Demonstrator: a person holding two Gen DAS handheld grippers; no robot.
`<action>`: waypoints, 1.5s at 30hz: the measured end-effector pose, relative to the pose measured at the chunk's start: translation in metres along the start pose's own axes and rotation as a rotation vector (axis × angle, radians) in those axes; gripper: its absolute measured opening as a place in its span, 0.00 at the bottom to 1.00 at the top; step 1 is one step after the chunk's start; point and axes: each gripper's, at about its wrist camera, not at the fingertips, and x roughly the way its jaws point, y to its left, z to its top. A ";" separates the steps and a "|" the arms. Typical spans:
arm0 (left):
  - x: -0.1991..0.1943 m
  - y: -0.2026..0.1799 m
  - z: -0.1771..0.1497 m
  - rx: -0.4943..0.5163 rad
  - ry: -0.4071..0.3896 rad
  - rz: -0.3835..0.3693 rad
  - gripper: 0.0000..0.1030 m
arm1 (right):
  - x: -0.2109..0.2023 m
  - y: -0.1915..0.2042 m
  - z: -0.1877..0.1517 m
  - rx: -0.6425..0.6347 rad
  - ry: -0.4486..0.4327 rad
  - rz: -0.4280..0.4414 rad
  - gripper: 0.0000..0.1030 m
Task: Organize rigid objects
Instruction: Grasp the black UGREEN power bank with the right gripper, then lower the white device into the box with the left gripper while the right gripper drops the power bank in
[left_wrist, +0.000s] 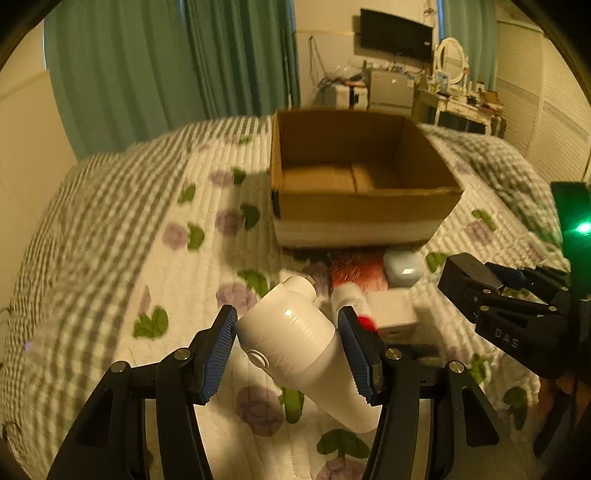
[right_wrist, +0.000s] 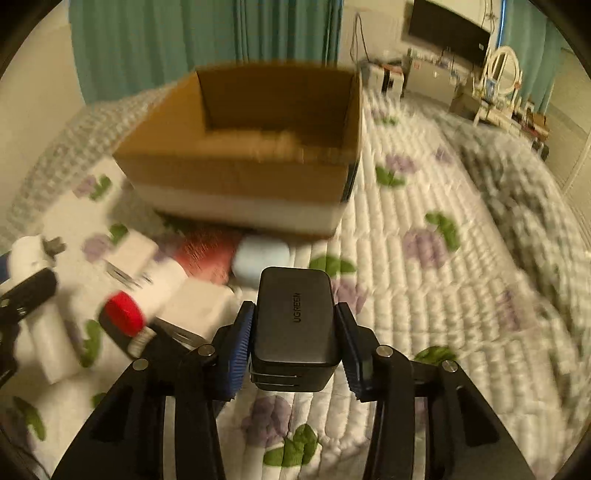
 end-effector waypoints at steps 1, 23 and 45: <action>-0.005 0.000 0.006 -0.003 -0.010 -0.012 0.56 | -0.011 -0.001 0.007 -0.003 -0.021 0.007 0.42; 0.058 -0.021 0.153 0.096 -0.141 -0.036 0.56 | -0.014 0.002 0.158 -0.075 -0.088 0.073 0.42; 0.088 0.002 0.148 0.025 -0.152 -0.016 0.67 | 0.070 -0.019 0.153 -0.015 -0.111 0.093 0.52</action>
